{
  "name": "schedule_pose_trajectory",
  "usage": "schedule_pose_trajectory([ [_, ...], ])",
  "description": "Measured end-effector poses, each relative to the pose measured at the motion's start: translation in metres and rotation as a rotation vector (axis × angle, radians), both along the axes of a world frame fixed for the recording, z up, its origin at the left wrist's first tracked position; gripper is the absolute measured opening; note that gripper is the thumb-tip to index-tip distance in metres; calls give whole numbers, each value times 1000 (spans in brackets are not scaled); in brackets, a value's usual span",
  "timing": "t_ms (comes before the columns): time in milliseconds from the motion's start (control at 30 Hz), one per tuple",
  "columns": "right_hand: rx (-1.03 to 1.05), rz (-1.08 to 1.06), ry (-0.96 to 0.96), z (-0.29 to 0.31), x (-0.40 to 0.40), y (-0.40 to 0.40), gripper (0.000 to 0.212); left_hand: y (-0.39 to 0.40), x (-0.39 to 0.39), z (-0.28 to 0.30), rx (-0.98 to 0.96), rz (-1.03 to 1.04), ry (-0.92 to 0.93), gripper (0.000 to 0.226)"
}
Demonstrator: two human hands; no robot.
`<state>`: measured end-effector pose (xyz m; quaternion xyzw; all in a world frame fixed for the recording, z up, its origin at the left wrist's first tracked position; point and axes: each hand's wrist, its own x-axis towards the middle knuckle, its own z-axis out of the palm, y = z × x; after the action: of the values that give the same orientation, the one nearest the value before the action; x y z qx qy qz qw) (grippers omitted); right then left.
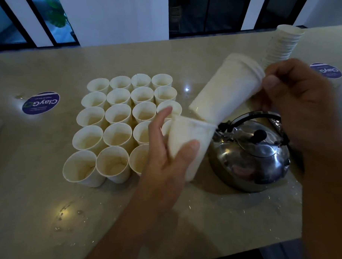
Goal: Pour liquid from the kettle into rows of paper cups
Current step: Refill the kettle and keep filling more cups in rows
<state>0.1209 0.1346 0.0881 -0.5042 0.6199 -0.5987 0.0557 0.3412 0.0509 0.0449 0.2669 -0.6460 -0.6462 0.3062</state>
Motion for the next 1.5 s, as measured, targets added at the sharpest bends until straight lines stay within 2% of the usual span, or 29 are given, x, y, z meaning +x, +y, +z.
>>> schedule_pose_trajectory([
  [100,-29,-169,-45,0,-11,5,20,-17,-18,12,-136,95,-25,55],
  [200,33,-191,-26,-2,-23,22,22,-35,-34,23,-229,202,-97,48],
  [333,229,59,19,-13,-17,39,4,-54,-65,33,-400,257,-235,46],
  [400,397,198,46,-20,-10,41,7,-63,-86,31,-466,240,-275,55],
  [533,702,365,137,-34,-6,39,9,-82,-127,18,-587,86,-429,83],
  [700,847,475,111,-54,-3,37,12,-103,-157,6,-678,-115,-691,77],
  [900,854,529,127,-61,-6,41,15,-117,-164,-5,-802,-262,-865,51],
  [967,764,458,103,-53,-4,43,15,-118,-165,-9,-857,-260,-872,36],
  [1033,431,177,137,-47,-2,44,11,-119,-164,-12,-876,-257,-882,27],
  [1100,144,-195,258,-47,-9,41,7,-118,-164,-14,-889,-264,-915,30],
  [1133,131,-351,309,-51,-15,38,14,-118,-163,-15,-913,-266,-937,28],
  [1200,286,-506,278,-58,-28,34,39,-118,-163,-15,-960,-266,-965,20],
  [1267,447,-461,127,-62,-33,31,50,-117,-162,-14,-982,-272,-989,21],
  [1300,475,-415,57,-63,-33,30,48,-117,-161,-13,-987,-273,-1002,22],
  [1400,415,-305,-58,-60,-33,27,22,-116,-158,-11,-988,-274,-1041,24],
  [1500,333,-287,-139,-55,-38,30,17,-114,-154,-9,-981,-295,-1068,30],
])
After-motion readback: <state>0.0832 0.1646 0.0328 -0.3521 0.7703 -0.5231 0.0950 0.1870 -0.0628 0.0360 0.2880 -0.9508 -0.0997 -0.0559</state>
